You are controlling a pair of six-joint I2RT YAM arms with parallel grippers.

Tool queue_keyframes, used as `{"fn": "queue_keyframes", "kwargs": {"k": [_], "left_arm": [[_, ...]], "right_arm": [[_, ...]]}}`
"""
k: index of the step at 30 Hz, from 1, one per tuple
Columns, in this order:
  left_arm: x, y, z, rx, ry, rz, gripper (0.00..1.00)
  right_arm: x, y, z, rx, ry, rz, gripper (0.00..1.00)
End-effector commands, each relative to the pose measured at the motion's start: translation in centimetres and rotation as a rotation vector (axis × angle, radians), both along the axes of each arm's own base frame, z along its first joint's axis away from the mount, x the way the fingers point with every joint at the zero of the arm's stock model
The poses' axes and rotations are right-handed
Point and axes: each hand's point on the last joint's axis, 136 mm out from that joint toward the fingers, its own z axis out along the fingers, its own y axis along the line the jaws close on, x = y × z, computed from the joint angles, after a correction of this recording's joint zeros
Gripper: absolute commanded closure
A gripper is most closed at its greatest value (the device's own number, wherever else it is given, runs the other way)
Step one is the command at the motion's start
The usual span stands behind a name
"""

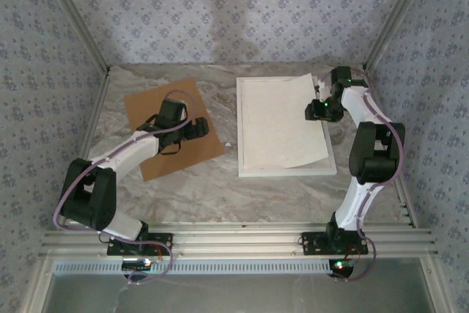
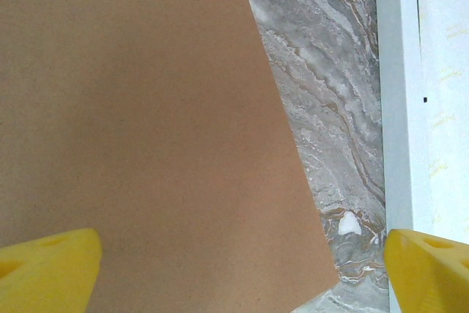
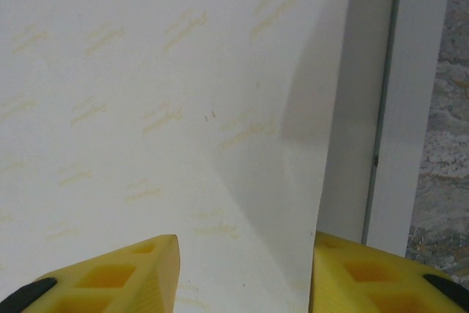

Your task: Put the photo into the frame

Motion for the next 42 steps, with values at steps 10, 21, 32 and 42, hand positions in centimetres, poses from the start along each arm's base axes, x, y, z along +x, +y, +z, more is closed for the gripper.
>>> {"fn": "queue_keyframes", "kwargs": {"k": [10, 21, 32, 42], "left_arm": [[0.4, 0.0, 0.2, -0.011, -0.002, 0.005, 0.01], [0.6, 0.2, 0.2, 0.002, -0.013, 0.015, 0.02], [-0.4, 3.2, -1.0, 0.021, -0.009, 0.108, 0.01], [-2.9, 12.4, -2.4, -0.007, 0.009, 0.396, 0.02]], "right_arm": [[0.2, -2.7, 3.5, -0.151, -0.125, -0.116, 0.0], [2.0, 4.0, 7.1, 0.065, -0.312, -0.121, 0.0], [0.7, 19.7, 6.8, 0.288, -0.318, 0.044, 0.16], [-1.8, 31.6, 3.2, 0.236, -0.266, 0.207, 0.24]]}}
